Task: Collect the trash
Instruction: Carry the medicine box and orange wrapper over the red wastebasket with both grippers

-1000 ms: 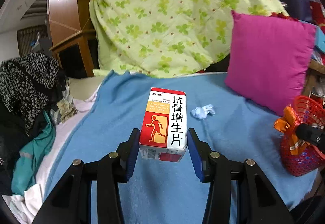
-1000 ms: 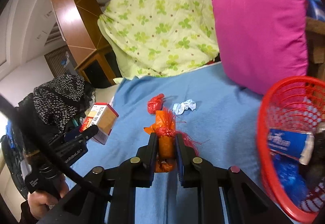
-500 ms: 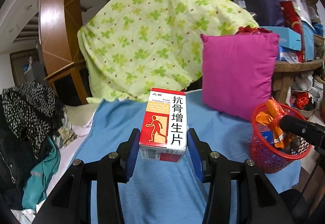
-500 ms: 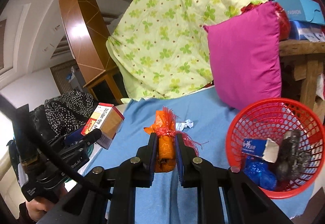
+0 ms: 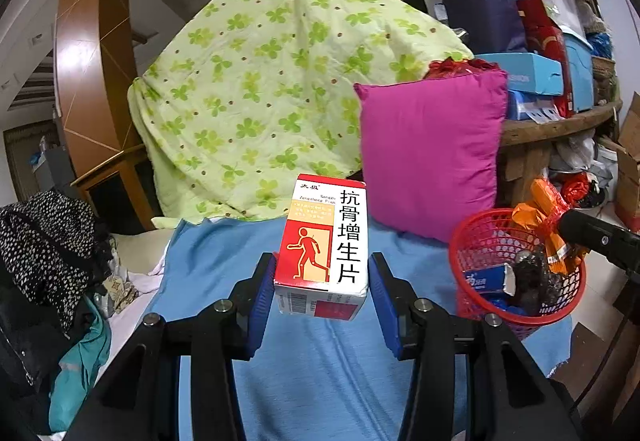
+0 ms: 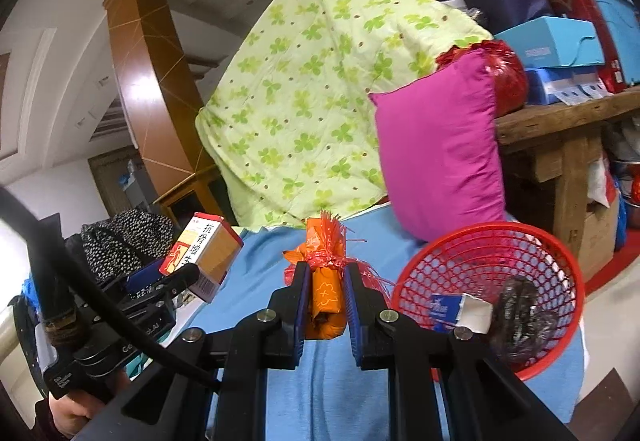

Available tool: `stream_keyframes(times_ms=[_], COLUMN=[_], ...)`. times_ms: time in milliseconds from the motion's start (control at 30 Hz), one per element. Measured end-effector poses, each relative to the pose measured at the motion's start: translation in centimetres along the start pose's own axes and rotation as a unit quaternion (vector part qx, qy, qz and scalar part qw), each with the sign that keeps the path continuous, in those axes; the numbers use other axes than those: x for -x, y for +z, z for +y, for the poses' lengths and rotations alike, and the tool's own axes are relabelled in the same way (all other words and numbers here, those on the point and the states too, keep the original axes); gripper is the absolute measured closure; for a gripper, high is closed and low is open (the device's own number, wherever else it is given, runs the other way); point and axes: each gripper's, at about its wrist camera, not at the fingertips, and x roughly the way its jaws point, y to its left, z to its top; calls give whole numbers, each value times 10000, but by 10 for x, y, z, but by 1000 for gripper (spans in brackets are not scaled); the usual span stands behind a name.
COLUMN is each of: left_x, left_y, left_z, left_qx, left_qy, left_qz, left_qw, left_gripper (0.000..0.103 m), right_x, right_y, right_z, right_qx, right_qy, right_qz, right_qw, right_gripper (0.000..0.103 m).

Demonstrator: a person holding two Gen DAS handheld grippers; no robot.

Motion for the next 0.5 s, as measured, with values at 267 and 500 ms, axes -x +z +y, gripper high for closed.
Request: stream_keyframes(times_ms=[267, 500], left_x=[0, -3], left_y=[8, 13], left_z=[-24, -43], left_qx=[-171, -328], left_qy=[-139, -269], left_qz=[-15, -17], left_qw=[9998, 9991], left_gripper=[55, 55], right_x=[16, 25], right_y=[9, 12], right_z=[-23, -41], right_qx=[-137, -288], right_qy=[-144, -253], right_qz=[-188, -297], right_qw=[9996, 9988], right_gripper=[84, 84])
